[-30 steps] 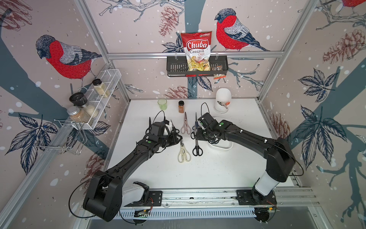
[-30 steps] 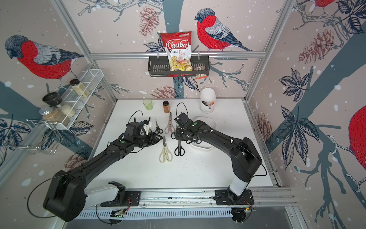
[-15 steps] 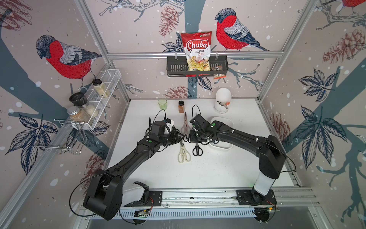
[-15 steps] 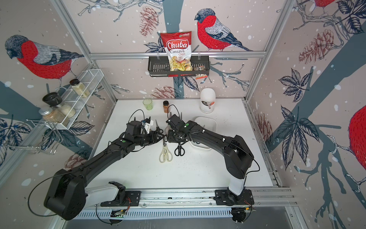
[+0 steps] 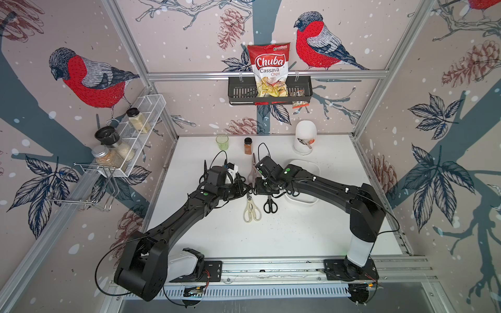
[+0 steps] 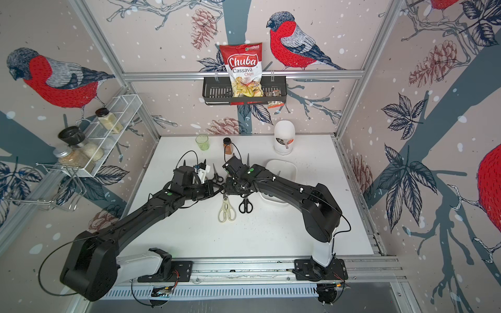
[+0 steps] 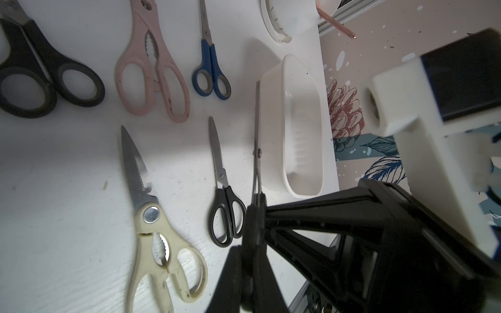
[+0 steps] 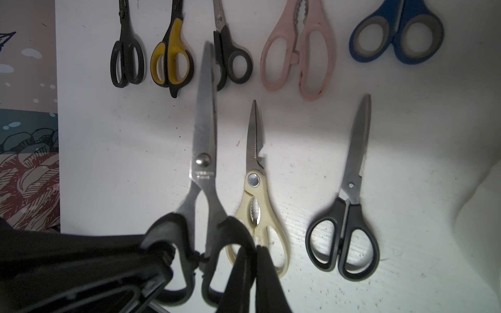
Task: Take the scissors out of the storage box
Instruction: Place the scissors at the center of the board.
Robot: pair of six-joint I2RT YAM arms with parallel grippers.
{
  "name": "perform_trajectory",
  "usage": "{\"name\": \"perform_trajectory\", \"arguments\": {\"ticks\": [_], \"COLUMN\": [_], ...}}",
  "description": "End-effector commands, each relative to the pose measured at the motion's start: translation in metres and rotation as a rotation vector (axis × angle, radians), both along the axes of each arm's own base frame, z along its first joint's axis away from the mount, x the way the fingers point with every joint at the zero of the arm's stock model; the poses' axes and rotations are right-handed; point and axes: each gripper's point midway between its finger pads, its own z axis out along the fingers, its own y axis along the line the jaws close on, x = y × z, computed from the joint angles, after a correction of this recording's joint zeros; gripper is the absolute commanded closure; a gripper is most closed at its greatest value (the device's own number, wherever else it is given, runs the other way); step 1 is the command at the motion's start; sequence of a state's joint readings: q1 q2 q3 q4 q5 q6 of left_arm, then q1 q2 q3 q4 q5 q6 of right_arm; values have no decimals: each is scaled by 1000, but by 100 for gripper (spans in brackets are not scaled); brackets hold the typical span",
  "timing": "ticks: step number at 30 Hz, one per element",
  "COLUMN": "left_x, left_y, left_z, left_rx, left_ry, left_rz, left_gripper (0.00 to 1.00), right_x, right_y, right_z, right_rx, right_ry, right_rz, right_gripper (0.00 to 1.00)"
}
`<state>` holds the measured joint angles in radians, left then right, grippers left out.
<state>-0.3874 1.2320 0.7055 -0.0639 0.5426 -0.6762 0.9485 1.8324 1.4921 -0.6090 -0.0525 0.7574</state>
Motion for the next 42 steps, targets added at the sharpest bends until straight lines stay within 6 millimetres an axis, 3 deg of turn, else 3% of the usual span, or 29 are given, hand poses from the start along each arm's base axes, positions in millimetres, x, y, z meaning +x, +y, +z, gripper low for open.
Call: {"name": "perform_trajectory", "arguments": {"ticks": [1, 6, 10, 19, 27, 35, 42], "left_x": [-1, -1, 2, -16, -34, -19, -32], "left_y": [-4, -4, 8, 51, 76, 79, 77], "left_z": [4, -3, -17, -56, -87, -88, -101], "left_rx": [-14, -18, 19, 108, 207, 206, 199], "left_ry": [-30, -1, 34, 114, 153, 159, 216], "left_rz": [-26, -19, 27, 106, 167, 174, 147], "left_gripper": [90, 90, 90, 89, 88, 88, 87], "right_x": [3, 9, 16, 31, 34, 37, 37], "right_y": [8, -2, -17, -64, -79, -78, -88], "right_z": [7, 10, 18, 19, 13, 12, 11], "right_rx": [31, 3, 0, 21, 27, 24, 12], "right_ry": [-18, -47, -73, -68, -49, -47, -51], "right_rz": [1, -34, -72, -169, -180, -162, -169], "right_gripper": [96, 65, 56, 54, 54, 54, 54]}}
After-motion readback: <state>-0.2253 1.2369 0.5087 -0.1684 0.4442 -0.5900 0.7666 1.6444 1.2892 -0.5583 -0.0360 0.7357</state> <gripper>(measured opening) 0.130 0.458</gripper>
